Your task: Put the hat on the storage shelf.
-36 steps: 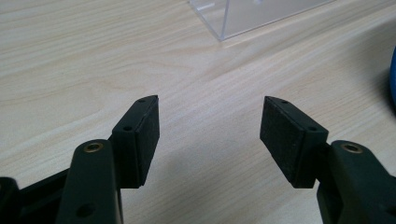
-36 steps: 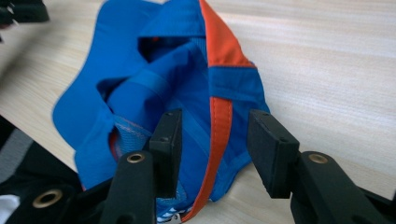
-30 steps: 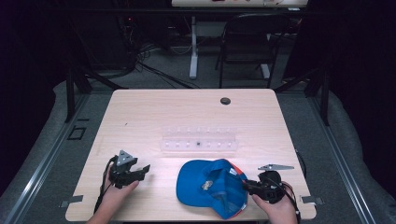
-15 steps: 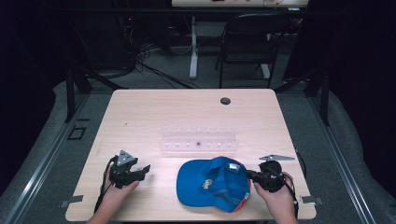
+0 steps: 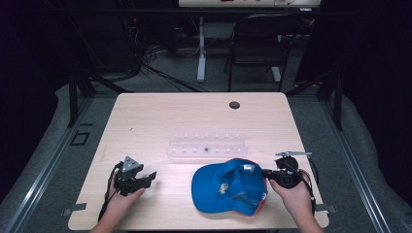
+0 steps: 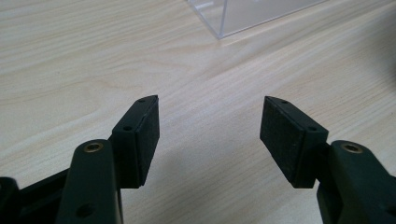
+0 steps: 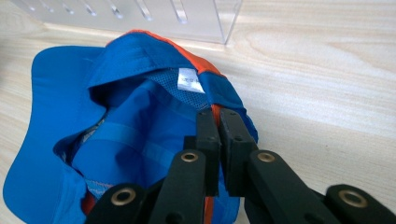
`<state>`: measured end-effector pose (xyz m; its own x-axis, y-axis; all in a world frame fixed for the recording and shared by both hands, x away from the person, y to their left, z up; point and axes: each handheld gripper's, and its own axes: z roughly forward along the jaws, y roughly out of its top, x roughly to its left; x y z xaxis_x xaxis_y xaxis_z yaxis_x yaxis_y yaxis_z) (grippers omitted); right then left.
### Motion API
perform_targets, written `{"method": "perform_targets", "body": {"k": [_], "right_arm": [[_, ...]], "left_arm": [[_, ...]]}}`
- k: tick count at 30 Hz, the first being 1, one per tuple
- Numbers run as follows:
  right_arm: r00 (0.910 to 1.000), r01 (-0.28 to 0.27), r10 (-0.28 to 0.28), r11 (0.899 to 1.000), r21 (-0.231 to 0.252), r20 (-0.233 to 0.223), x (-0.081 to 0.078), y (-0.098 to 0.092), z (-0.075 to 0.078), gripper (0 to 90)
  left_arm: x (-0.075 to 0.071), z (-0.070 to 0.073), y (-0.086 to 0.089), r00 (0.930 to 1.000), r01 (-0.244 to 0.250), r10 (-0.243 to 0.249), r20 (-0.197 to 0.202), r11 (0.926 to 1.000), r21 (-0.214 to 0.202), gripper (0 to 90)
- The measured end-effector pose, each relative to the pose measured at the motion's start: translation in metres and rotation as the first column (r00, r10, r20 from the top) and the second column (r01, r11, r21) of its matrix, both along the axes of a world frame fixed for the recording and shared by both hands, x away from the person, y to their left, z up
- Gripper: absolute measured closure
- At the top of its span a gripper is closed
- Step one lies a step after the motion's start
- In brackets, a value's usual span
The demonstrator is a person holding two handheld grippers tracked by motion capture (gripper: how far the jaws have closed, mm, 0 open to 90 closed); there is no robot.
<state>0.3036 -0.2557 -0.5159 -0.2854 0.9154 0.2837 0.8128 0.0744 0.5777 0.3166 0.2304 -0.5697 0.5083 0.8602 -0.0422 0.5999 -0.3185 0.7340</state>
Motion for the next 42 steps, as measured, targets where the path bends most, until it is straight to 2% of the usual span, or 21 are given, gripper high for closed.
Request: {"method": "perform_targets", "body": {"k": [3, 6, 9, 12, 18, 25, 31, 36, 42], "right_arm": [[0.9985, -0.028, 0.03, 0.999, 0.039, -0.046, 0.004, -0.004, -0.002, 80.3], [0.9963, -0.046, 0.049, 0.998, 0.041, -0.07, 0.003, -0.005, -0.002, 72.9], [0.9954, -0.046, 0.049, 0.998, 0.041, -0.082, 0.002, -0.006, -0.003, 70.7], [0.9919, -0.05, 0.058, 0.996, 0.067, -0.113, 0.001, -0.01, -0.007, 67.2], [0.9864, -0.054, 0.069, 0.993, 0.103, -0.149, -0.002, -0.013, -0.016, 65.9], [0.98, -0.073, 0.093, 0.99, 0.12, -0.176, -0.004, -0.012, -0.02, 65.4], [0.9767, -0.098, 0.124, 0.984, 0.151, -0.175, -0.005, -0.008, -0.014, 65.9], [0.9726, -0.125, 0.155, 0.977, 0.171, -0.173, -0.005, -0.004, -0.007, 65.8], [0.9691, -0.144, 0.176, 0.973, 0.181, -0.173, -0.004, -0.001, 0.0, 70.7]], "left_arm": [[0.0, 0.0, 0.0, 1.0, 0.0, 0.0, 0.003, 1.0, -0.002, 38.5], [0.0, 0.0, 0.0, 1.0, 0.0, 0.0, 0.003, 1.0, -0.003, 38.6], [0.0, 0.0, 0.0, 1.0, -0.001, 0.001, 0.002, 1.0, -0.003, 38.5], [0.0, 0.0, 0.0, 1.0, 0.0, 0.0, 0.002, 1.0, -0.002, 38.5], [0.0, 0.0, 0.0, 1.0, -0.001, 0.001, 0.003, 1.0, -0.002, 38.5], [0.0, 0.0, -0.001, 1.0, 0.003, -0.003, 0.002, 1.0, 0.004, 38.5], [0.0, 0.0, -0.001, 1.0, 0.001, -0.001, 0.001, 1.0, 0.004, 38.5], [-0.001, 0.0, -0.002, 0.9998, 0.012, -0.012, 0.014, 0.9996, 0.026, 38.5], [-0.001, 0.0, -0.001, 0.9998, 0.012, -0.012, 0.014, 0.9996, 0.025, 38.5]]}}
